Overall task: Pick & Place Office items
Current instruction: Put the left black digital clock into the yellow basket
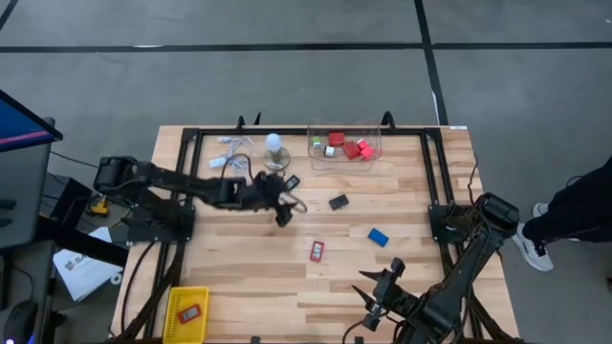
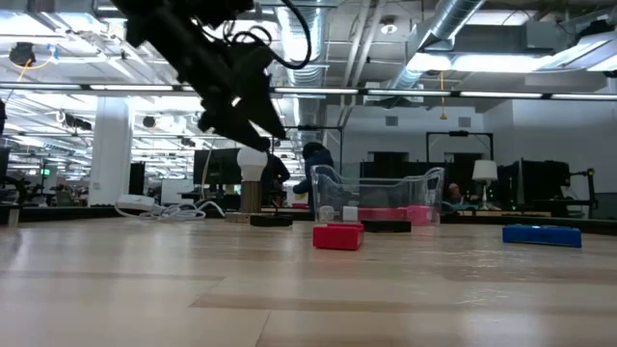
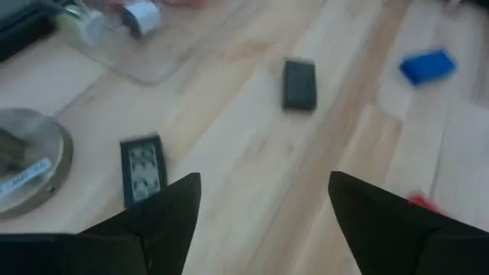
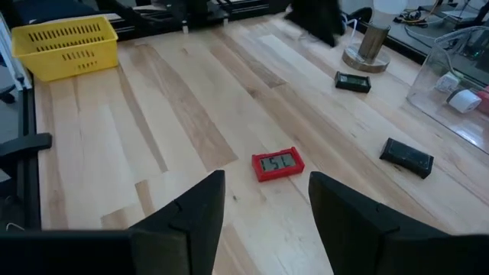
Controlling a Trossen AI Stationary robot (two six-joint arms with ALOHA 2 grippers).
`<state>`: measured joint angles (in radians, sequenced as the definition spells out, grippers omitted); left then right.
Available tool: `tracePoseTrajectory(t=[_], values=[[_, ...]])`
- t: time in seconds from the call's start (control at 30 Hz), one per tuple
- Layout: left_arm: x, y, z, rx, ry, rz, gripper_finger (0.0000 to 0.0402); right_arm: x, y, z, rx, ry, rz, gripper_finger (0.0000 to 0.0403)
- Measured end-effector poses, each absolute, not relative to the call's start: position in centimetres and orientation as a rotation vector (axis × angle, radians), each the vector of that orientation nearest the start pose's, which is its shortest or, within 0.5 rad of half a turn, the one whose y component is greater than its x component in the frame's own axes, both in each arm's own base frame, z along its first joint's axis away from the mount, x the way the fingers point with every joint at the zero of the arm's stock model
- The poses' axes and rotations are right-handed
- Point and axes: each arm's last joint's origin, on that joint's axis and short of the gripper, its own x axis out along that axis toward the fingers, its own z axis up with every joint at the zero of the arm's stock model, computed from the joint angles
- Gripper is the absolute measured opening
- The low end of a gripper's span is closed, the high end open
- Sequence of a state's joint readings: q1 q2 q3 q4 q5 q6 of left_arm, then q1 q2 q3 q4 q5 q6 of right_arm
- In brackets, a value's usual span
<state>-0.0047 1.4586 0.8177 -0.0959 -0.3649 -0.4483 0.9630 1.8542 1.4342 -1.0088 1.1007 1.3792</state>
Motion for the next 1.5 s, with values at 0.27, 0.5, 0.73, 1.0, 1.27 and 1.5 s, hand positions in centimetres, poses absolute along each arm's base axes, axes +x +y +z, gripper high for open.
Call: tracePoseTrajectory(t=[0.27, 0.5, 0.73, 1.0, 1.27, 1.5], values=[[29.7, 5.9, 18.7, -0.435, 0.697, 0.427, 0.0299, 22.3, 27.5, 23.2, 0.090, 0.463, -0.519, 0.0186], [30.0, 8.0, 15.9, -0.408, 0.776, 0.532, 0.0299, 22.3, 27.5, 23.2, 0.088, 0.463, -0.520, 0.0188], [30.9, 8.3, 14.3, -0.400, 0.823, 0.555, 0.0299, 22.3, 27.5, 23.2, 0.088, 0.462, -0.520, 0.0189], [32.4, 8.6, 14.1, -0.349, 0.875, 0.594, 0.0299, 22.4, 27.7, 22.7, 0.079, 0.464, -0.521, 0.0190], [32.7, 8.8, 13.4, -0.334, 0.931, 0.622, 0.0299, 22.2, 28.2, 22.1, 0.075, 0.461, -0.515, 0.0190], [32.5, 9.2, 13.4, -0.339, 0.932, 0.636, 0.0299, 22.2, 28.2, 22.1, 0.071, 0.454, -0.517, 0.0190]])
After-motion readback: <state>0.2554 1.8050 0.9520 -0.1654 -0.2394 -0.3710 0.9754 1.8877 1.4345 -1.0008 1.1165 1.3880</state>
